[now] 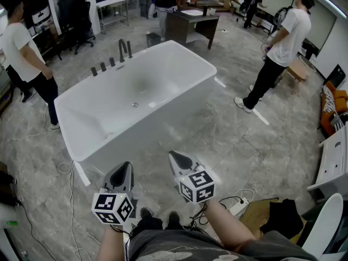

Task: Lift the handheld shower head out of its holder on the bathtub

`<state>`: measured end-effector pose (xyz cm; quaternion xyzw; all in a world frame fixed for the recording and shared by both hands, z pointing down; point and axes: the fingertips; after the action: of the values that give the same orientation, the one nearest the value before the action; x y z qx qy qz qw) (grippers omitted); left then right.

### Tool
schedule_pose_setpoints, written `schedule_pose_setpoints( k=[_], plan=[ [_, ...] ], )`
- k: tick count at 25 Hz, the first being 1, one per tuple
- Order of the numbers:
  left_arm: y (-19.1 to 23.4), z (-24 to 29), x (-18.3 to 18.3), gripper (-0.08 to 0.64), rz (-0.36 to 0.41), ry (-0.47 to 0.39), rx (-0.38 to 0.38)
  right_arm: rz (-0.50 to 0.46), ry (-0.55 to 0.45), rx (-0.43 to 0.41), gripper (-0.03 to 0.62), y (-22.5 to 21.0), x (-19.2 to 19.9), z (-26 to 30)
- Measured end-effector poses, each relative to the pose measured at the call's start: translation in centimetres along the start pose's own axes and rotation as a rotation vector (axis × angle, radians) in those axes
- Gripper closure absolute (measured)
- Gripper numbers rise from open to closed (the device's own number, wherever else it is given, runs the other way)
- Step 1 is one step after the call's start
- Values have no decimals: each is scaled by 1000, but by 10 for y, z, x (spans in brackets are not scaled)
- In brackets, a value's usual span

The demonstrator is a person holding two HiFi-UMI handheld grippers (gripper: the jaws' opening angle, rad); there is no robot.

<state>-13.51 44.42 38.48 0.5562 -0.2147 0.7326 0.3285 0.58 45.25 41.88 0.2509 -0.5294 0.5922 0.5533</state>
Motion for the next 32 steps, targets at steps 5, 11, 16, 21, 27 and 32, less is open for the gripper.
schedule_pose_setpoints(
  k=[5, 11, 16, 21, 27, 32],
  plan=[
    [-6, -3, 2, 538, -2, 3, 1, -3, 3, -18, 565, 7, 2, -5],
    [-12, -7, 4, 538, -7, 4, 0, 9, 0, -24, 565, 5, 5, -12],
    [-15, -15, 6, 538, -1, 3, -17, 41, -31, -56, 565, 5, 3, -17],
    [-19, -20, 9, 538, -10, 5, -34, 136, -94, -126, 565, 3, -3, -30],
    [-6, -10, 16, 538, -44, 15, -41, 141, -61, -100, 565, -13, 5, -21],
    [17, 22, 29, 538, -64, 46, -32, 170, -22, -51, 565, -35, 15, 8]
  ],
)
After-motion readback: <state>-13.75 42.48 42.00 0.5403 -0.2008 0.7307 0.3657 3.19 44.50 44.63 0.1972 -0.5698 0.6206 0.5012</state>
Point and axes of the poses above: the fingertips, and each gripper's own axes: z forward along the fingers, y to its left, x out of its underside, and after that the axes turned 11 degrees about z, right-handed
